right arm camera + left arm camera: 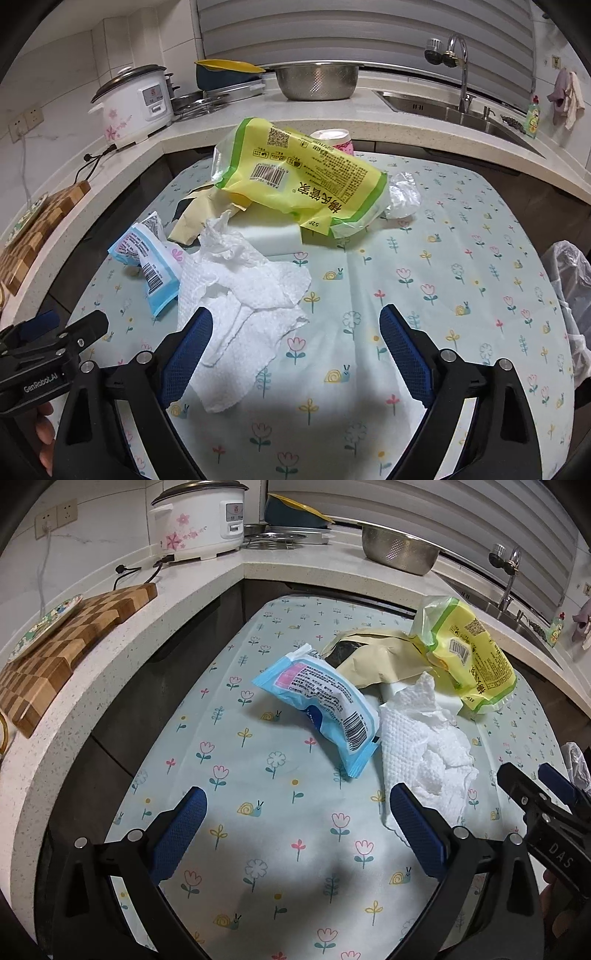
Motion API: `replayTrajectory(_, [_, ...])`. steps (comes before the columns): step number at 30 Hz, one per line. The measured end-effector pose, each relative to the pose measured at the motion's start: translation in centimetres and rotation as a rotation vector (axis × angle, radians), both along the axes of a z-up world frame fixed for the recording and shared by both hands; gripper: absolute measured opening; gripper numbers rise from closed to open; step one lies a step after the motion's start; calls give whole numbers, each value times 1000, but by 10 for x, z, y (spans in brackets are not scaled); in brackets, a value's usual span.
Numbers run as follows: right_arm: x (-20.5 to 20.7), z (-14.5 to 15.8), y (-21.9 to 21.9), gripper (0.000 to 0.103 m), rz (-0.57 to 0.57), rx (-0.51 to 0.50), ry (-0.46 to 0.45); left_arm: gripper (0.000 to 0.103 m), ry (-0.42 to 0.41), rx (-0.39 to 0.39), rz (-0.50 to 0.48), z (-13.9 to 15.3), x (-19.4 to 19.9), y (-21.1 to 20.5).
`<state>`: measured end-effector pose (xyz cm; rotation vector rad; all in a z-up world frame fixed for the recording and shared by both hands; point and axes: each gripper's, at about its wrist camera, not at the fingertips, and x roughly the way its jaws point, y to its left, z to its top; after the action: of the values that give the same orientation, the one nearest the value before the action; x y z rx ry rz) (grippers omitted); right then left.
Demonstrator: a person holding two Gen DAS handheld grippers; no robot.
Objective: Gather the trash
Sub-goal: 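Lower the right gripper onto the white tissues and close it, then grasp another white tissue with the left gripper while the right gripper holds its tissue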
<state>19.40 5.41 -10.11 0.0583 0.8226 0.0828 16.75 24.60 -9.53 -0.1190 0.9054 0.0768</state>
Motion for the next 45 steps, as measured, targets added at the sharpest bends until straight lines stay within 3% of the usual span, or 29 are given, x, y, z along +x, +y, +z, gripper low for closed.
replayTrajectory(3, [17,-11,5,65,19,6,32,95,11,-7,2,-6,4,3])
replayTrajectory(11, [49,-35,23,51,84,8,78,95,40,-19,-12,-18,15,-1])
replayTrajectory(16, [54,-42,26,17,126,3,96,95,50,-35,-20,-21,22,-5])
replayTrajectory(18, [49,-37,18,9,111,5,81,95,50,-41,-26,-22,24,-7])
replayTrajectory(28, [8,-7,-64,0,-49,62,24,95,56,-79,-127,-21,23,-53])
replayTrajectory(36, [-6,-9,-106,1,-127,79,52,95,79,-71,-171,-31,38,-88])
replayTrajectory(39, [-5,-11,-98,15,-102,80,53,95,87,-81,-145,-33,42,-87])
replayTrajectory(42, [-2,-14,-82,44,-53,90,51,95,88,-92,-123,-33,43,-83])
replayTrajectory(45, [4,-19,-60,46,9,74,55,95,87,-83,-112,-33,44,-81])
